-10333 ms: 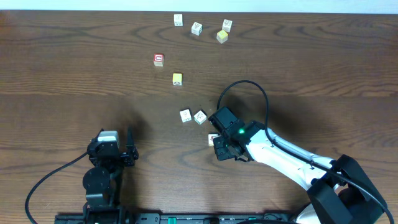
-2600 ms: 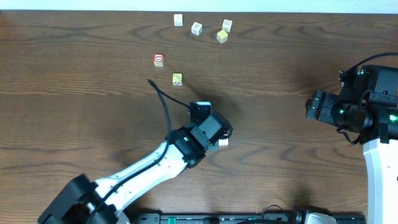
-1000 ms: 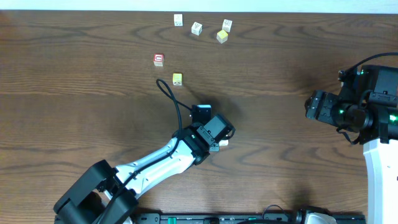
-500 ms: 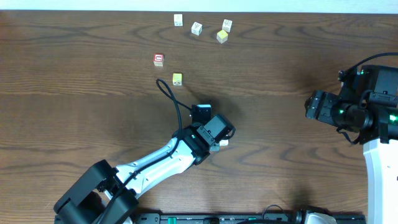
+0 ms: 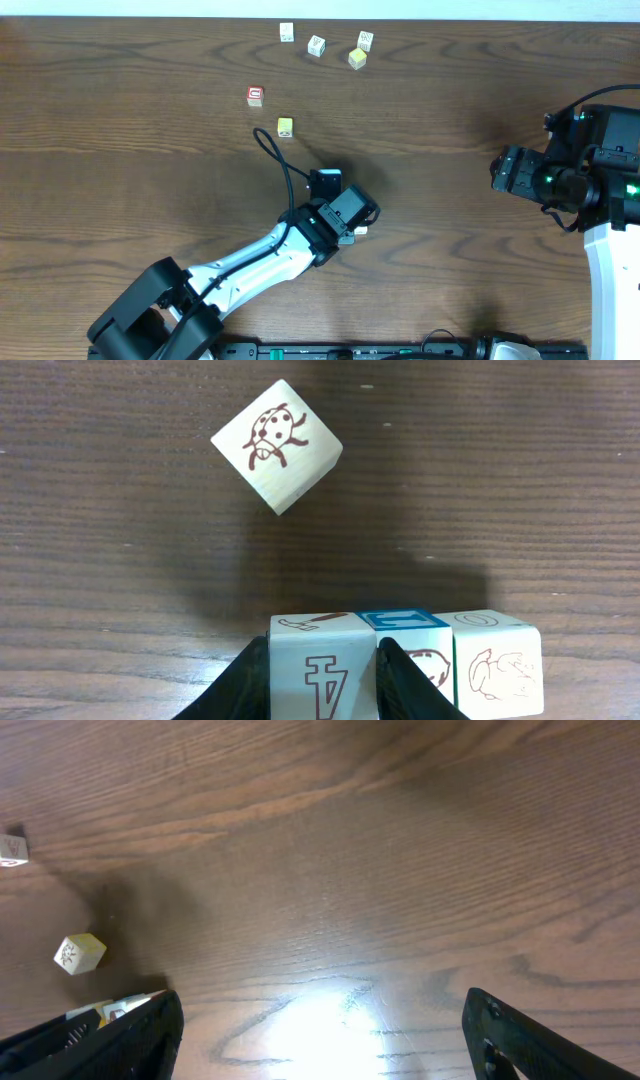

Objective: Lift 4 blocks
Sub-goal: 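Hold the placed block against the row with the left gripper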

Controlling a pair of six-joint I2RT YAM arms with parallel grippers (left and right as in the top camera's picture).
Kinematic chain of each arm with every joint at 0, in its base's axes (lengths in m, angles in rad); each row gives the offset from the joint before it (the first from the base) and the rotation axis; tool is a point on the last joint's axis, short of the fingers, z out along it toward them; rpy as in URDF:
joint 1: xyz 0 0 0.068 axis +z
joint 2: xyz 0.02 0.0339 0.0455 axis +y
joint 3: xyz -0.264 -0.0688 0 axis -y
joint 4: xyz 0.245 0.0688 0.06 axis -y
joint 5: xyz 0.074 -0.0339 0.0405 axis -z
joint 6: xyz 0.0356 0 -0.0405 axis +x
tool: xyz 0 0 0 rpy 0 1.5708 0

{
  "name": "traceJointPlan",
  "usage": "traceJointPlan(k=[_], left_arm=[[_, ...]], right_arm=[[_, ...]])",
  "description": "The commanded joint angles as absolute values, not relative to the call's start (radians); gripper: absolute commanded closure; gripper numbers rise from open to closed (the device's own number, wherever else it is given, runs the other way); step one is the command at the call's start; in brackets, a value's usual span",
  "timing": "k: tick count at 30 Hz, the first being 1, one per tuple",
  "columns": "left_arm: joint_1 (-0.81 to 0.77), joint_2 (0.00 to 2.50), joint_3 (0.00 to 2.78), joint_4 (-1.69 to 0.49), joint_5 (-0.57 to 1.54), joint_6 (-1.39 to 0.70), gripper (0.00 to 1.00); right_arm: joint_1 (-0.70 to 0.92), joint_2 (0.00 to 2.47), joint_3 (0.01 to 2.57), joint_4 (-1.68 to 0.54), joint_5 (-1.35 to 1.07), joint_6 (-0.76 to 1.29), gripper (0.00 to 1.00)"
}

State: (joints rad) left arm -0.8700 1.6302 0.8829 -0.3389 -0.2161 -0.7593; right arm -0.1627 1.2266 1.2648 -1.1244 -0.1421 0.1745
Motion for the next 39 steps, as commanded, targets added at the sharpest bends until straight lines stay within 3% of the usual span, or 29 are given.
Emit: traceJointPlan(k=[1, 39], left_arm=[[-0.872, 1.646, 0.869, -0.337, -0.233, -0.765, 0.89], [-0.872, 1.647, 0.837, -0.297, -0.237, -0.787, 0.88]], right_arm=[[-0.169, 1.225, 1.260, -1.122, -0.149, 0.163, 0.13], [-0.169, 1.225, 1.260, -1.121, -0.148, 0.163, 0.13]])
